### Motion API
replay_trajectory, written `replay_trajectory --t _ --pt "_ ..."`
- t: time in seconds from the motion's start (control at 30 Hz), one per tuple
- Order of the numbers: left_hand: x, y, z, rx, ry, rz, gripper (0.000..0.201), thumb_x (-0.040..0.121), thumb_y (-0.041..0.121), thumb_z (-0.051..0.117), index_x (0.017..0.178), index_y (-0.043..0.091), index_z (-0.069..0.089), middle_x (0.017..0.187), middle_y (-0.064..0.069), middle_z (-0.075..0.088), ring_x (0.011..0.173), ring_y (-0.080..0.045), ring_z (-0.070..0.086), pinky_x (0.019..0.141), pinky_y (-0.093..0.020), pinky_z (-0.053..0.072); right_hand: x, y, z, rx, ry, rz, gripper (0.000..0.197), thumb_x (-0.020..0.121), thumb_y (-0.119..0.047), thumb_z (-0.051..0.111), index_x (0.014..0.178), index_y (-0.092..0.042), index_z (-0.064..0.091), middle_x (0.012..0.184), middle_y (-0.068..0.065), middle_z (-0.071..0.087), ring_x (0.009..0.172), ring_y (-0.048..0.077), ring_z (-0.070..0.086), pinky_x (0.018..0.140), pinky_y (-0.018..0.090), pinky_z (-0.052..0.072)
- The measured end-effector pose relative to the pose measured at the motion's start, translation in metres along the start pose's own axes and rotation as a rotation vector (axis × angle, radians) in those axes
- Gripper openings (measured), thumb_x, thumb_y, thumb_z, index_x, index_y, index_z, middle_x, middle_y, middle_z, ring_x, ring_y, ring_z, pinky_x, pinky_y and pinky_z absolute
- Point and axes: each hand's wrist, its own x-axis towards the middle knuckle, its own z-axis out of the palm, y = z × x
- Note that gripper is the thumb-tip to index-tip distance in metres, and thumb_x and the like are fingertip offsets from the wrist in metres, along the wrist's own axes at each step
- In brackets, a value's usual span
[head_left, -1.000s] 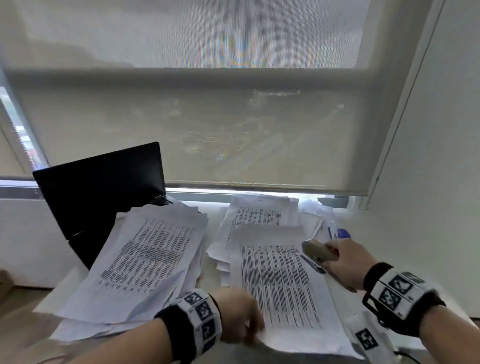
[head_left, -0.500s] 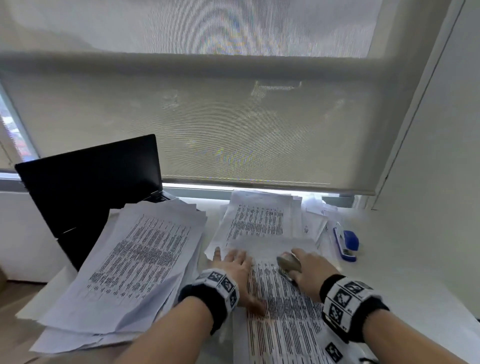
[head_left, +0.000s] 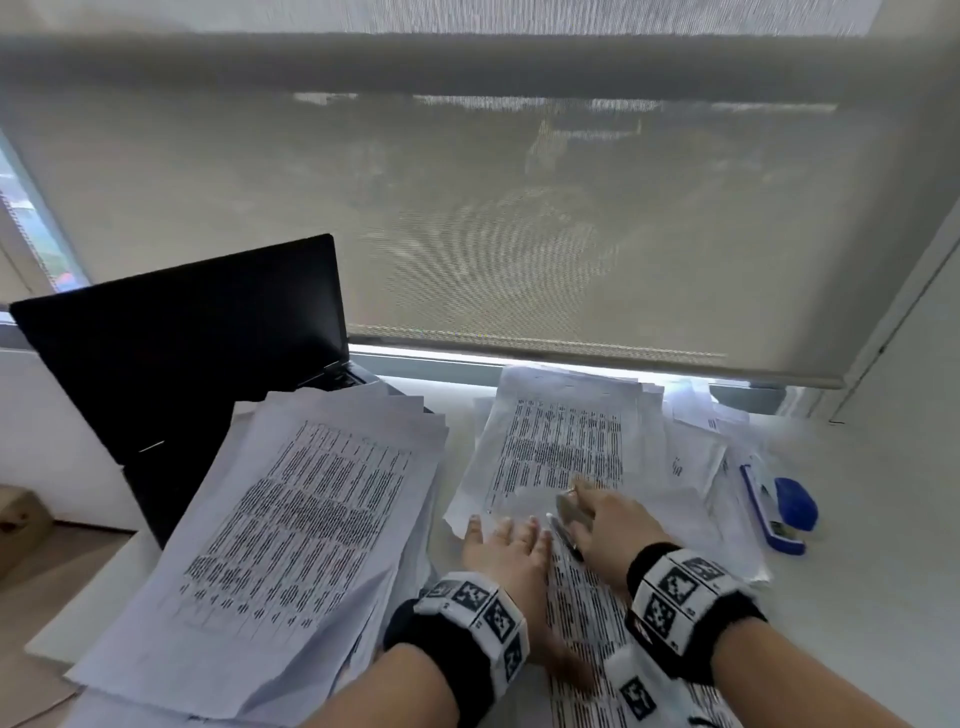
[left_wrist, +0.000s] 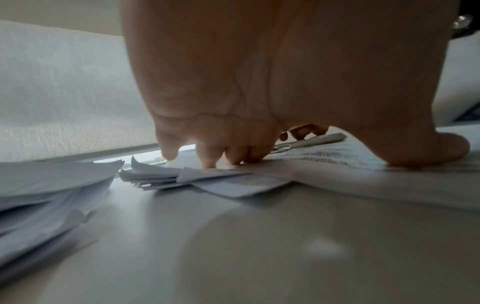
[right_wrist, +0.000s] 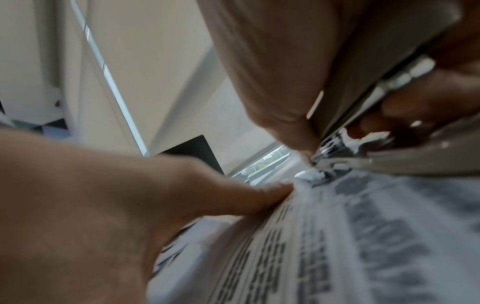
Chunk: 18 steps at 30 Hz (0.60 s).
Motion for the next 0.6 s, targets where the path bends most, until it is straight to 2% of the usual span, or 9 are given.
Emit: replay_trajectory --t 0.07,0.13,0.23,0.33,0.43,0.5,0.53,0.6 --pt "0.000 0.000 0.000 -0.008 0.004 -0.001 0.135 0.062 0.090 0.054 0.154 0.018 -0.015 0.163 -0.001 -0.015 0.150 -0.025 -0.011 0.117 -0.053 -0.014 -0.005 0.006 -0.007 -0.056 -0.024 -0.003 0.052 0.097 -0.034 0.045 0.146 -0.019 0.033 0.131 0.006 0.057 0.118 0.021 0.054 0.101 0.029 0.040" --pt "0.000 0.000 0.002 -0.021 0.006 0.000 0.137 0.060 0.091 0.054 0.153 0.019 -0.015 0.162 -0.001 -0.016 0.150 -0.025 -0.012 0.117 -0.051 -0.014 -0.006 0.006 -0.007 -0.089 -0.034 0.011 0.051 0.097 -0.033 0.045 0.144 -0.017 0.035 0.128 0.008 0.058 0.113 0.023 0.055 0.099 0.029 0.041" --pt "-0.001 0.001 0.003 -0.044 0.007 0.001 0.136 0.061 0.090 0.055 0.154 0.020 -0.015 0.162 0.000 -0.017 0.149 -0.024 -0.013 0.117 -0.050 -0.013 0.008 -0.001 0.003 -0.035 -0.010 0.081 0.029 0.096 -0.031 0.045 0.120 -0.015 0.049 0.115 0.007 0.061 0.088 0.019 0.053 0.090 0.030 0.045" --pt "-0.002 0.001 0.003 -0.035 0.016 0.005 0.128 0.068 0.086 0.054 0.154 0.019 -0.013 0.163 -0.001 -0.015 0.150 -0.025 -0.011 0.117 -0.051 -0.011 0.022 -0.007 0.015 0.031 0.030 0.149 0.018 0.097 -0.029 0.044 0.108 -0.018 0.051 0.113 0.007 0.060 0.087 0.019 0.056 0.086 0.033 0.048" --pt "-0.001 0.000 0.002 -0.026 0.046 -0.005 0.117 0.076 0.080 0.050 0.154 0.018 -0.012 0.163 -0.003 -0.013 0.150 -0.026 -0.008 0.117 -0.053 -0.010 0.031 -0.008 0.018 0.108 0.078 0.181 0.023 0.098 -0.028 0.043 0.118 -0.019 0.049 0.118 0.010 0.058 0.094 0.023 0.060 0.082 0.031 0.047" --pt "0.001 0.001 0.002 -0.001 0.028 -0.005 0.116 0.078 0.077 0.052 0.154 0.018 -0.012 0.163 -0.003 -0.013 0.150 -0.027 -0.007 0.117 -0.056 -0.010 0.033 -0.011 0.011 0.155 0.141 0.180 0.025 0.099 -0.028 0.043 0.122 -0.020 0.049 0.115 0.009 0.059 0.089 0.022 0.057 0.076 0.028 0.044" --pt "0.003 0.001 0.002 0.014 0.010 -0.005 0.117 0.078 0.077 0.053 0.154 0.018 -0.012 0.163 -0.002 -0.013 0.150 -0.027 -0.007 0.117 -0.057 -0.009 0.032 -0.011 0.007 0.184 0.172 0.186 0.028 0.099 -0.029 0.042 0.126 -0.020 0.047 0.114 0.009 0.059 0.089 0.022 0.057 0.078 0.029 0.046" --pt "0.006 0.002 -0.001 0.037 -0.031 -0.006 0.121 0.074 0.078 0.057 0.155 0.017 -0.009 0.164 -0.003 -0.009 0.151 -0.028 -0.002 0.117 -0.061 -0.004 0.029 -0.010 0.000 0.225 0.220 0.200 0.043 0.100 -0.032 0.041 0.140 -0.018 0.038 0.119 0.012 0.058 0.102 0.026 0.058 0.090 0.033 0.046"
